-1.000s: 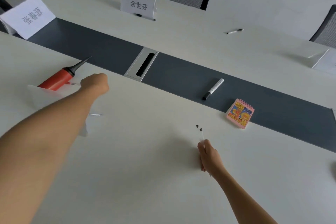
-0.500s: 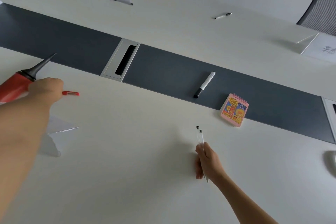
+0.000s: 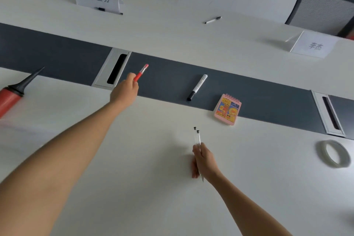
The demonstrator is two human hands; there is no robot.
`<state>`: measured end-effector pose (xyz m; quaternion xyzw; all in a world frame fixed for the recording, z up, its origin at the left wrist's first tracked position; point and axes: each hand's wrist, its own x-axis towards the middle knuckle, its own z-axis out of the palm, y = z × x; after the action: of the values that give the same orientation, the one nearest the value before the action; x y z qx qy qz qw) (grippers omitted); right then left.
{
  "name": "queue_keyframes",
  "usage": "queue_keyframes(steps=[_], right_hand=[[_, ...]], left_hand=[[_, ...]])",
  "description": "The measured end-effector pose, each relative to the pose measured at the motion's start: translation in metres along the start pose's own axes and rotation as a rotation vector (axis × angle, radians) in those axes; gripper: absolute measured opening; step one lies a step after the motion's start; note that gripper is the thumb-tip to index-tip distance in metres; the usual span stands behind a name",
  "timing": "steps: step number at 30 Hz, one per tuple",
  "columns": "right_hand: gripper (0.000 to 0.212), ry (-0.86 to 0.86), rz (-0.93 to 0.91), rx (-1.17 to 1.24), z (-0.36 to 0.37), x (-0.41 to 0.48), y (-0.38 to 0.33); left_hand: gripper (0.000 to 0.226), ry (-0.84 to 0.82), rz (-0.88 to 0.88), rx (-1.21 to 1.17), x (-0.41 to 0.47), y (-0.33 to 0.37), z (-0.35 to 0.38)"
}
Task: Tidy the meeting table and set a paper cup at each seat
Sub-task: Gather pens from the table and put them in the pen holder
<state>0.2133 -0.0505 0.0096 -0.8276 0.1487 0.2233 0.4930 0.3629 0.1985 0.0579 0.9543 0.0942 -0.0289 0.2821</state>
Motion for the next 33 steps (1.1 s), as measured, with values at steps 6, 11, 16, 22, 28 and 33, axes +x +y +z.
queue_keyframes(steps=[6,11,16,22,28,33], right_hand=[[0.026,0.352,0.077,0.116,-0.041,-0.020,0.029],[0.021,0.596,0.191,0.288,-0.121,-0.028,0.075],[0.024,0.613,0.208,0.452,-0.131,-0.021,0.091],[0.021,0.522,0.208,0.481,-0.137,-0.019,0.093],[0.023,0.505,0.216,0.461,-0.138,-0.017,0.095],[0.021,0.539,0.195,0.448,-0.137,-0.018,0.095]], left_hand=[[0.030,-0.100,-0.067,-0.201,-0.025,0.093,0.065],[0.034,-0.100,-0.032,-0.135,-0.024,0.131,0.088],[0.036,-0.093,-0.029,-0.051,-0.007,0.145,0.111],[0.034,-0.080,-0.045,0.069,0.011,0.150,0.139],[0.025,-0.127,0.043,0.152,0.016,0.141,0.152],[0.027,-0.142,0.008,0.124,-0.018,0.131,0.152]])
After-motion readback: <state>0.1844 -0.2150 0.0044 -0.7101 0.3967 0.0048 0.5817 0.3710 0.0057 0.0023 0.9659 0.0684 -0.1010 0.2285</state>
